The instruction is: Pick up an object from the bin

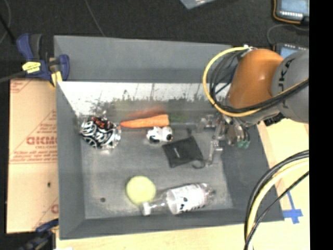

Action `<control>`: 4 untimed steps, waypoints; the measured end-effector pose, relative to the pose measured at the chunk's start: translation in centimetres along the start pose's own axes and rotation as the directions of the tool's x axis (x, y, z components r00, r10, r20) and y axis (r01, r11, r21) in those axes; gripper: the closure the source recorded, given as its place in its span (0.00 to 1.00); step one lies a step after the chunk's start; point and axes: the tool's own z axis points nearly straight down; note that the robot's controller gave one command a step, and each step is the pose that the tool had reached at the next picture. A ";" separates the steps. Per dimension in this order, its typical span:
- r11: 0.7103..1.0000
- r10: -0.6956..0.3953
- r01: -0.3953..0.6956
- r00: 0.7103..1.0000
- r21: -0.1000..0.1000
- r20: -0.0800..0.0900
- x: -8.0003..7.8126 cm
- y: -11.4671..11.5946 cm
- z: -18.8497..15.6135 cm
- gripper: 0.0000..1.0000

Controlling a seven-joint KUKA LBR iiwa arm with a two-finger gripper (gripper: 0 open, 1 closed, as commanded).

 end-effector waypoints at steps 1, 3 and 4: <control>1.000 -0.001 0.001 1.000 0.001 0.006 -0.1 0.0 -0.5 0.00; 0.997 0.083 -0.083 0.997 0.000 0.011 -1.5 6.2 6.7 1.00; 0.997 0.082 -0.082 0.997 0.000 0.011 -1.5 6.2 6.7 1.00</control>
Offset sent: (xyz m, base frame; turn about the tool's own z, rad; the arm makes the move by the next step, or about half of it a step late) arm 0.0334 0.0657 -0.0689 -0.0462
